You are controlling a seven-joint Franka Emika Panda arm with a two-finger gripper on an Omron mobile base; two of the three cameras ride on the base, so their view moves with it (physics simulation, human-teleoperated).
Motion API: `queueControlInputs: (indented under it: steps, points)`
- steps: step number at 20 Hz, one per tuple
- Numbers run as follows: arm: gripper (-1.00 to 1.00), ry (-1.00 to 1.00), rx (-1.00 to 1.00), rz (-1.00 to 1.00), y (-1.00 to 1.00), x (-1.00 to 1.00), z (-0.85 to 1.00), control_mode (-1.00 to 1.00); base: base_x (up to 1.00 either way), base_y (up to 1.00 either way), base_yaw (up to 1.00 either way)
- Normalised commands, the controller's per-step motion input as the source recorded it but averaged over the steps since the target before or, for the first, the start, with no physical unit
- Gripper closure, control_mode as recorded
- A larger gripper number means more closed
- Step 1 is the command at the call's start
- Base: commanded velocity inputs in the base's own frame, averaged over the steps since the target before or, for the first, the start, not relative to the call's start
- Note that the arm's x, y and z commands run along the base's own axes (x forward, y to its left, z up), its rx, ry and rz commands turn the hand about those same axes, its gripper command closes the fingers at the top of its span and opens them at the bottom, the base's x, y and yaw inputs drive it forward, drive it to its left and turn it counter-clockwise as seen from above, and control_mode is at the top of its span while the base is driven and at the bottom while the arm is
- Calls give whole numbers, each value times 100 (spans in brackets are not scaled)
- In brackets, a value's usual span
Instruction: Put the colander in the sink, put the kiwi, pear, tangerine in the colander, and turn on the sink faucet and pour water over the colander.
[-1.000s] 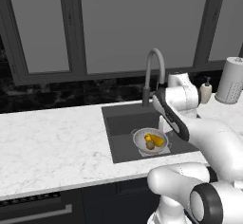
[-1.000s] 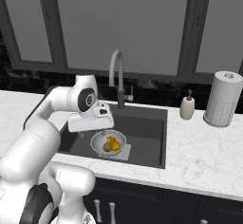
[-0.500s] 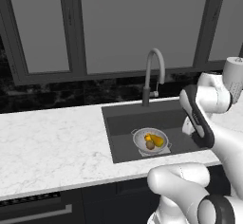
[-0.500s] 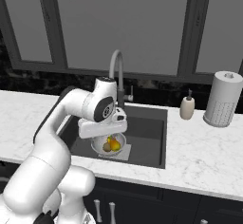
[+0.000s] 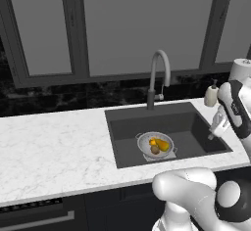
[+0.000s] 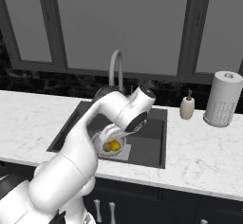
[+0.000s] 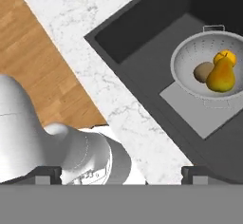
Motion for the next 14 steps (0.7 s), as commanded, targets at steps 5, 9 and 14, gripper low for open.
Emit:
queueControlInputs:
  steps: [5,9,14]
  points:
    - [-100,-18,28,11,-23,39,-2,-100,0,0,0]
    - [-100,-18,26,3,-17,44,-2,-100,0,0,0]
    - [-100,-10,18,1,-16,48,0,-100,0,0,0]
